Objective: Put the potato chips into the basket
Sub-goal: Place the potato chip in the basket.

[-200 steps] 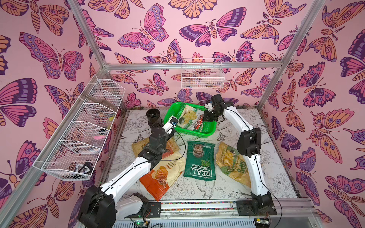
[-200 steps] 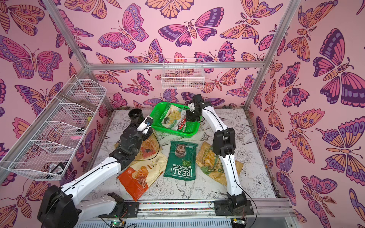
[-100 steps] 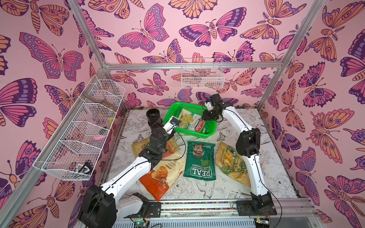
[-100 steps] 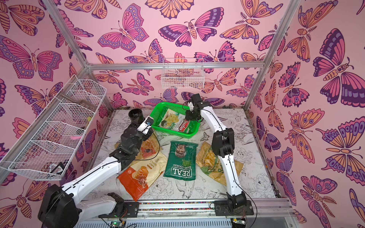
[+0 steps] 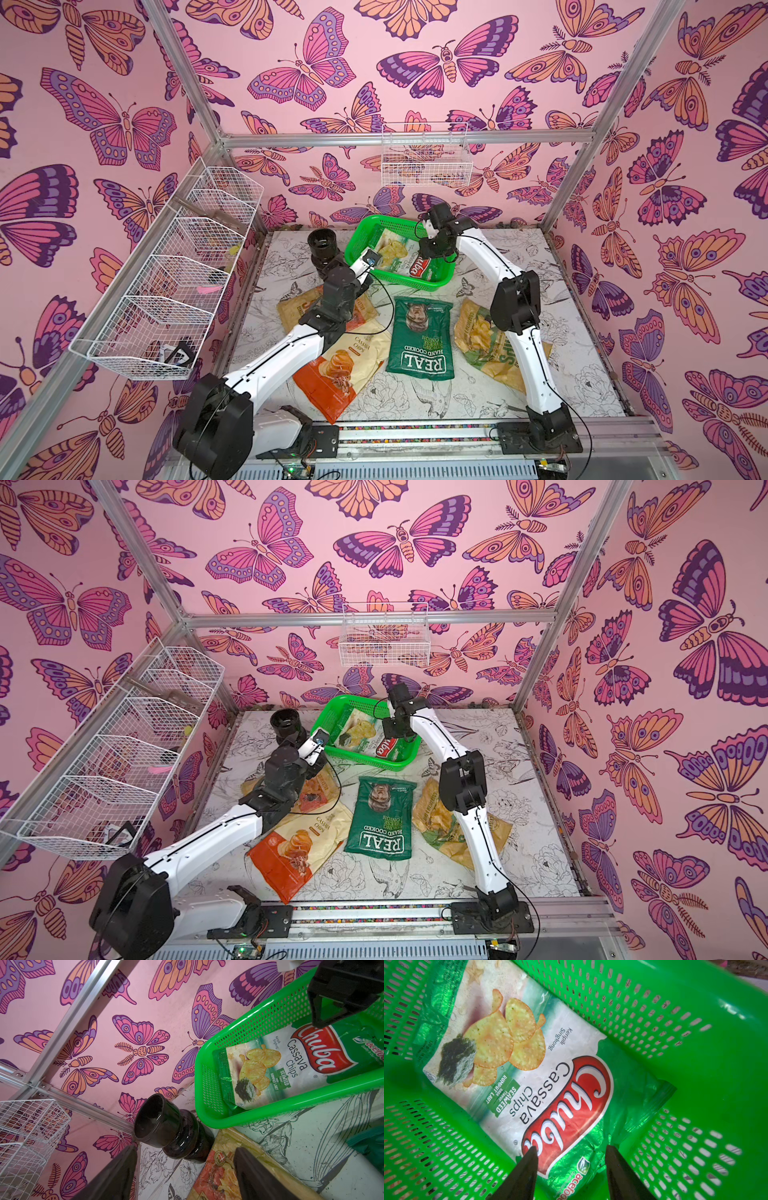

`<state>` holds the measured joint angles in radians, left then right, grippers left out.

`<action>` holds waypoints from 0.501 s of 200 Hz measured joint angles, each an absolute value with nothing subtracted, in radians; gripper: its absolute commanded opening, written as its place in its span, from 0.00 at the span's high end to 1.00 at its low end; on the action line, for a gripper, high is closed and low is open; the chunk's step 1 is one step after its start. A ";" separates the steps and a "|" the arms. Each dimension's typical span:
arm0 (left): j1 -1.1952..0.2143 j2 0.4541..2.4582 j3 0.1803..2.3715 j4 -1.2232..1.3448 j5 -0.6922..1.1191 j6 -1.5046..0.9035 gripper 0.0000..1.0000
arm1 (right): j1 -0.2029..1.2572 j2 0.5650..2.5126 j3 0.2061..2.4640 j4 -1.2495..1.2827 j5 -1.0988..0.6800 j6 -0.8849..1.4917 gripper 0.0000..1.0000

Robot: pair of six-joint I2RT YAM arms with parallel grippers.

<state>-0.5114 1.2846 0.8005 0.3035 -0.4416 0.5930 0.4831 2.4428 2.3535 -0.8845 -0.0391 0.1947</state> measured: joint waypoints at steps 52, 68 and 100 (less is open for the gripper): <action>-0.563 1.386 0.874 0.182 -0.345 0.486 0.21 | 0.447 2.086 1.919 -0.793 -0.009 0.288 0.43; -0.565 1.422 0.923 0.131 -0.285 0.416 0.22 | 0.411 1.964 1.808 -0.751 -0.012 0.321 0.43; -0.565 1.486 1.063 0.015 -0.186 0.243 0.24 | 0.318 1.819 1.635 -0.687 -0.034 0.385 0.43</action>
<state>-0.5652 1.4864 1.0626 0.0154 -0.1860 0.2428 0.3176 1.8187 1.6352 -0.6868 -0.0338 0.3855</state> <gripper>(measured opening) 0.766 0.573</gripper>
